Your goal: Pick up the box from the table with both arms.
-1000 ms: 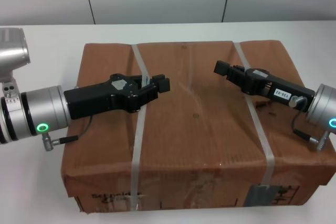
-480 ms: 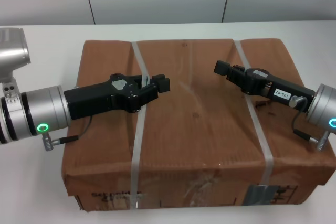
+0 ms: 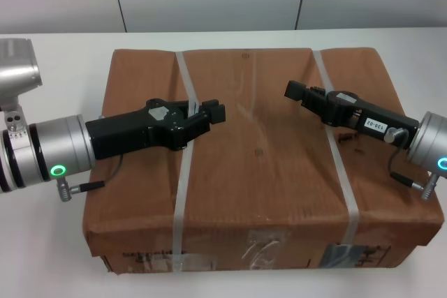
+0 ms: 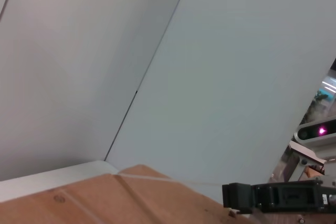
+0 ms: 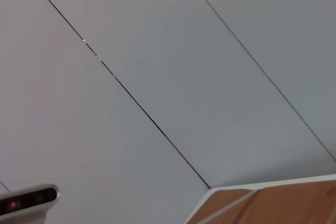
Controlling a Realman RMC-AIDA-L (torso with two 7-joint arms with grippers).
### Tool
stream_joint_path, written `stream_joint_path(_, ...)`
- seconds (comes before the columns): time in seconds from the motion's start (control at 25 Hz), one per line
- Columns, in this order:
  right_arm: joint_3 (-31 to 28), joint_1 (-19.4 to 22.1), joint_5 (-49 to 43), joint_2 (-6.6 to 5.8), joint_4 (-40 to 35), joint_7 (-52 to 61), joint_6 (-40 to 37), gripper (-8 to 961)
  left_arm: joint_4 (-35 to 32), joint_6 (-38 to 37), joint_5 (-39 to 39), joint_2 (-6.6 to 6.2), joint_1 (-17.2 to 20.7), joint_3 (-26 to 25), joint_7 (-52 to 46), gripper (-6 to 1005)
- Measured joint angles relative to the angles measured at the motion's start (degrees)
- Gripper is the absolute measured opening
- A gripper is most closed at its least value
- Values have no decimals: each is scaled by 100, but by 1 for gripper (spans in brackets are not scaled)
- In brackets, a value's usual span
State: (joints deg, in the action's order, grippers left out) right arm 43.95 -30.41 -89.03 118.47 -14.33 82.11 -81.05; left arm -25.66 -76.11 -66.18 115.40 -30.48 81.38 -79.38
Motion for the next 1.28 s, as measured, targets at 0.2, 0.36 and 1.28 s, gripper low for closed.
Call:
stream_joint_path(0.2,0,0,0,0,0,-8,12,28,39,2,0,0,3,0,50,154)
stream_joint_path(0.36,0,0,0,0,0,-11,23,28,43,2,0,8,5,0,53,154)
stream_joint_path(1.28,0,0,0,0,0,-11,28,28,44,2,17,9,8,0,54,154)
